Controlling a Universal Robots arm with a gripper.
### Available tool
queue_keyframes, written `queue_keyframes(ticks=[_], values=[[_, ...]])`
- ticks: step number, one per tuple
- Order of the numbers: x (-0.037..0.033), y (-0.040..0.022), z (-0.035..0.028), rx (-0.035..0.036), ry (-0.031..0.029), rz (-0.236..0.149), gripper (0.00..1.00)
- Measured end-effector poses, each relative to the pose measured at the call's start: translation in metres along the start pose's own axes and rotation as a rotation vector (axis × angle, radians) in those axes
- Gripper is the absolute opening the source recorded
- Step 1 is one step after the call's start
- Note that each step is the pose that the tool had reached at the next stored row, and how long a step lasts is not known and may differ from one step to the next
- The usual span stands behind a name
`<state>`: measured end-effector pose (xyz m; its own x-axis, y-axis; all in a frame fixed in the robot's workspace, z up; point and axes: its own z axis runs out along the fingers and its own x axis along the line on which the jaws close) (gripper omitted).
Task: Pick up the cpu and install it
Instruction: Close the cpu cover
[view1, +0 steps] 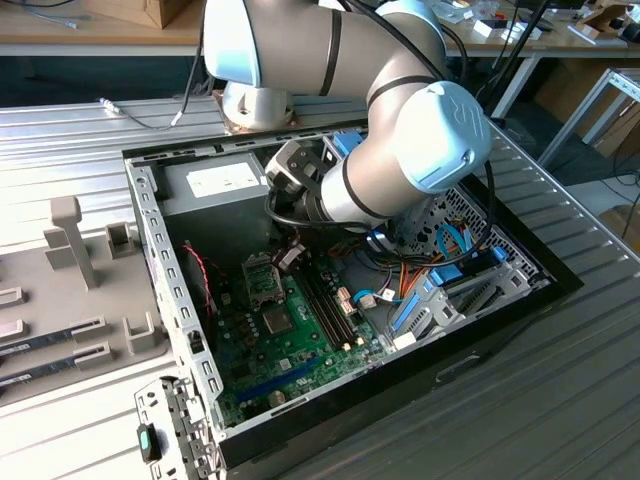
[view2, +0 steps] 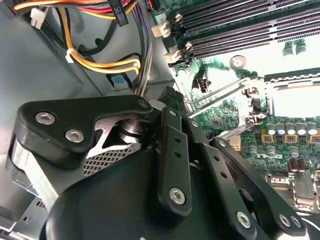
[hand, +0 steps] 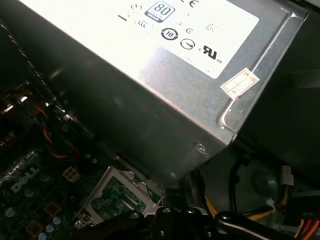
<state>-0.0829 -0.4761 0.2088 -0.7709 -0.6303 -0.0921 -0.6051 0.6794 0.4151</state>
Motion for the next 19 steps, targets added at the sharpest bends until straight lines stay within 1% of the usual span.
queue_keyframes(ticks=[3,5,11,14,19], values=[[0.0019,0.0016,-0.0002,0.0017,-0.0022,-0.001,0.11],[0.0023,0.0016,-0.0006,0.0016,-0.0029,-0.002,0.11],[0.0041,0.0020,-0.0034,-0.0008,-0.0069,-0.003,0.11],[0.0071,0.0004,-0.0061,-0.0029,-0.0095,-0.005,0.11],[0.0084,-0.0001,-0.0083,-0.0038,-0.0105,-0.006,0.11]])
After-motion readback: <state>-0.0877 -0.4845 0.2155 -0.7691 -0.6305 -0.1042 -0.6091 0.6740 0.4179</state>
